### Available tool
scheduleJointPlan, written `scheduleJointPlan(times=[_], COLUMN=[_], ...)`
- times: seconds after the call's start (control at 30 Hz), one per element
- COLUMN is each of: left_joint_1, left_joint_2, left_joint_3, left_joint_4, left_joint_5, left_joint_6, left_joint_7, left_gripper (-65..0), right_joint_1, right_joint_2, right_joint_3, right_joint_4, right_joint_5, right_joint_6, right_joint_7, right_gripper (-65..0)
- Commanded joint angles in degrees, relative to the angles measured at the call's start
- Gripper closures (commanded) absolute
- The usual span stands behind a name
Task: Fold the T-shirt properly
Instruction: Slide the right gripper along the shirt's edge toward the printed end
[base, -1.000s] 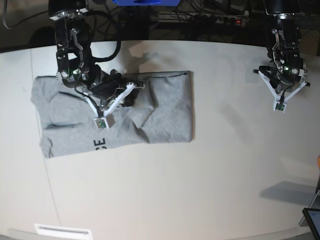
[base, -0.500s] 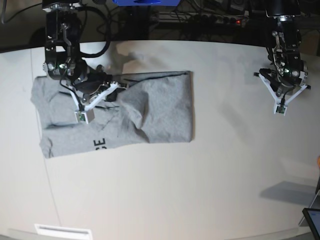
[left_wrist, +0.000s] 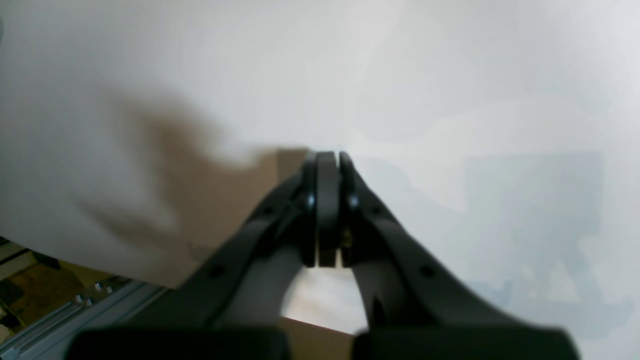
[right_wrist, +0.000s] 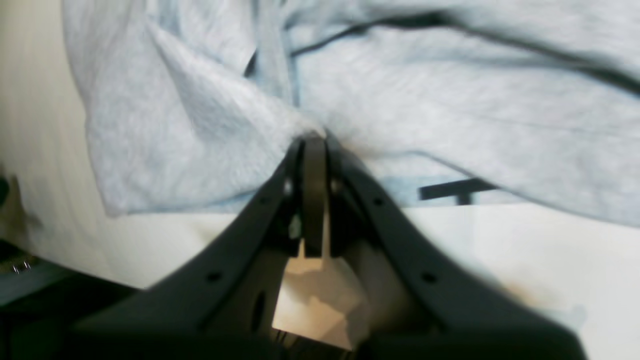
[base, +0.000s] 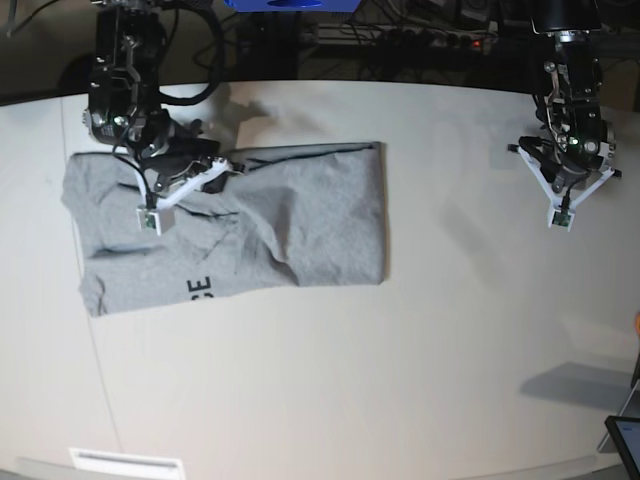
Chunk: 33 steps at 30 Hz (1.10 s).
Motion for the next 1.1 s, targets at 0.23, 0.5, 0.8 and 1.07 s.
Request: scheduleJointPlan(times=[0.23,0.5,0.8,1.07], left_joint_1=[-1.00,-1.88,-4.87,-4.34], left_joint_2=[-0.90,0.95,3.59,6.22], left_joint_3=[-0.38,-0.38,-0.38,0.24], left_joint_4=[0.82,1.79,7.07,9.97], left_joint_5=[0.42,0.42,0.77,0.50], left_joint_6=[0.04,-1.11,-12.45,-17.55], left_joint_7=[-0.44,-0.44,-0.53,-9.06], left_gripper=[0.0,0.0,0.0,0.0], right_joint_1=[-0.29,-1.17,-0.56,0.85], right_joint_2=[-0.18,-0.18,0.26,2.72], right_joint_3=[0.94,0.94,1.29,1.55], right_joint_4=[1.46,1.55,2.87,3.31], right_joint_5=[0.50,0.59,0.50,0.50], right_joint_6=[-0.06,-0.06,-0.06,0.03], right_joint_7=[0.39,0.39,0.74,4.52], right_gripper=[-0.4,-1.0,-16.4,-21.9])
